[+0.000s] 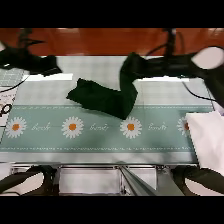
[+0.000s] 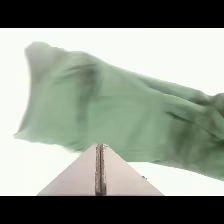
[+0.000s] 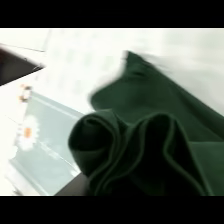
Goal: Fold the shirts.
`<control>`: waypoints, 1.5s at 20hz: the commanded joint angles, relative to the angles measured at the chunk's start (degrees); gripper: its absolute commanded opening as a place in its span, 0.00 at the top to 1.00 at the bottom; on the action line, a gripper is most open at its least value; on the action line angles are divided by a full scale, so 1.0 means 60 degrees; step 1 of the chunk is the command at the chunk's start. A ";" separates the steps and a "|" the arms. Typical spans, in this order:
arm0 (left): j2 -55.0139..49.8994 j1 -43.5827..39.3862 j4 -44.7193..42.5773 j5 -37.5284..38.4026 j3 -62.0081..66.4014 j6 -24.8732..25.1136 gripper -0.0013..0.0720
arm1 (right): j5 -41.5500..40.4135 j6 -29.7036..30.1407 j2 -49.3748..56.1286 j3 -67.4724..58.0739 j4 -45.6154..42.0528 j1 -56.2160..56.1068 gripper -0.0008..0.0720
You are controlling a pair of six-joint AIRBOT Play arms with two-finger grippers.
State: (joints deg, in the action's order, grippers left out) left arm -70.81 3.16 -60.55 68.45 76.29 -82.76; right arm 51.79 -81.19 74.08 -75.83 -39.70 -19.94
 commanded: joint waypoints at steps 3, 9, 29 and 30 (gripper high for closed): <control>0.3996 0.2065 0.0102 -0.1038 -0.3643 0.0470 0.96 | -0.1016 0.0080 0.4084 -0.2987 0.1297 -0.1519 0.96; 0.4630 0.1650 0.0106 -0.1169 -0.5013 0.0470 0.95 | -0.0994 0.0073 0.6568 -0.4659 0.2371 -0.1807 0.96; 0.3319 -0.0113 0.1563 -0.2375 -0.5013 0.0470 0.95 | 0.2226 -0.3901 -0.2138 0.1494 -0.7650 0.2164 0.41; 0.3322 -0.0317 0.1566 -0.2379 -0.5013 0.0470 0.95 | 0.1246 -0.3960 -0.2459 0.2725 -0.6819 0.2248 0.41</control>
State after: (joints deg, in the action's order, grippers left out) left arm -50.72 4.21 -51.68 54.30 46.22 -79.96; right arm 72.40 -99.35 70.15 -77.03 -78.19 -9.13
